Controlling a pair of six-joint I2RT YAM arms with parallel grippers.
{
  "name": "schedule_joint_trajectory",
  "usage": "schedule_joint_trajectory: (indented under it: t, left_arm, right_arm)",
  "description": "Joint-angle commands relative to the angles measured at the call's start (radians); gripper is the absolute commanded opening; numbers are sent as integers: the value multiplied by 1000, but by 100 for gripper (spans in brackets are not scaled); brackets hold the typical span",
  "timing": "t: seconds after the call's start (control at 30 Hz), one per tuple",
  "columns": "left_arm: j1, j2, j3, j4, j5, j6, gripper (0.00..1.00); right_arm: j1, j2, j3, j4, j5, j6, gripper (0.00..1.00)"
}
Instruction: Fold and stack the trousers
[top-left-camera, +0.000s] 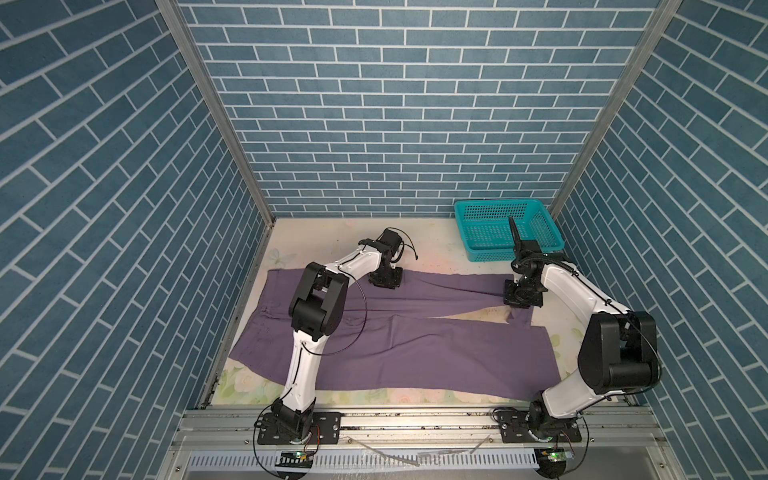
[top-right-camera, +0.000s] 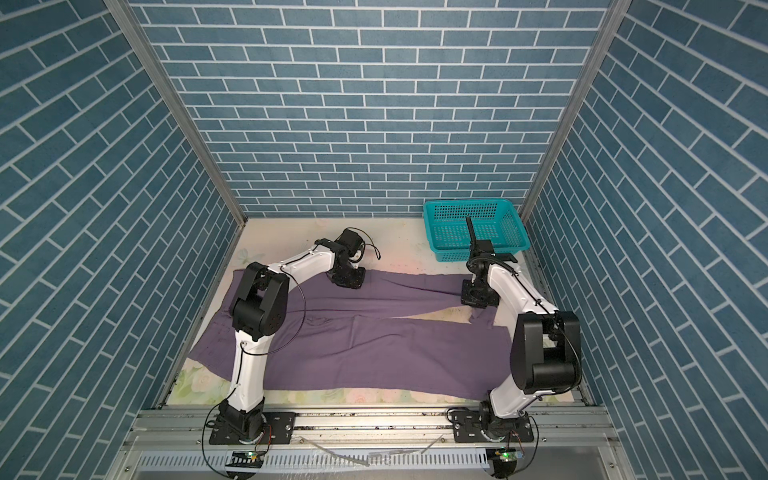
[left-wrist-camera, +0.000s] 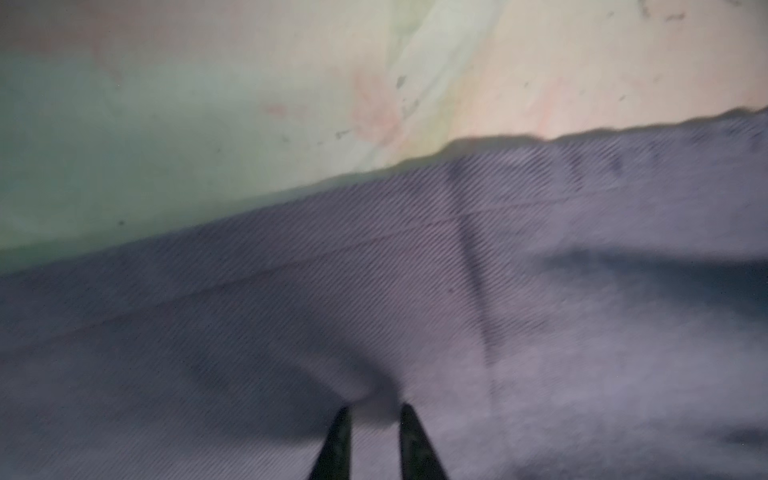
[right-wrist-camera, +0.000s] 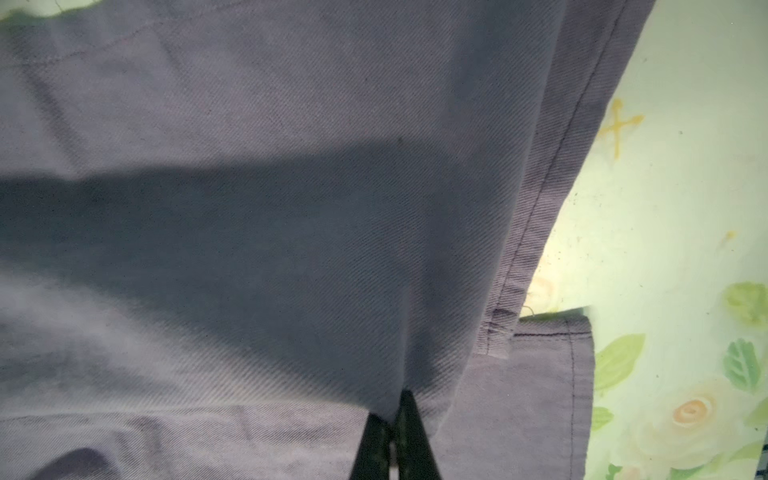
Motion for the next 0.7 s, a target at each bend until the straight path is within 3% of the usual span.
schedule_joint_trajectory:
  t: [0.0, 0.1, 0.23, 0.33, 0.37, 0.4, 0.5, 0.67]
  left_arm:
    - [18, -57, -47, -6, -56, -10, 49]
    - [63, -101, -85, -4, -108, -33, 64]
    - [150, -151, -135, -12, -156, -96, 85]
    - [196, -198, -195, -5, -217, -126, 86]
    - [208, -210, -212, -7, -238, -138, 86]
    - [223, -224, -230, -9, -261, -160, 86]
    - [268, -266, -303, 2, -292, -220, 86]
    - [345, -287, -397, 82, -260, -282, 84]
  right_arm:
    - [-8, -7, -30, -20, 10, -14, 22]
    - [-15, -43, -59, 16, -46, 14, 42]
    - [-45, -88, -82, 50, -65, 53, 54]
    - [-88, -118, -105, 69, -65, 81, 59]
    - [-104, -125, -118, 80, -67, 92, 67]
    - [-125, -131, -136, 92, -67, 109, 97]
    - [-208, -120, -194, 136, -127, 142, 96]
    - [-294, -66, -264, 229, -235, 164, 71]
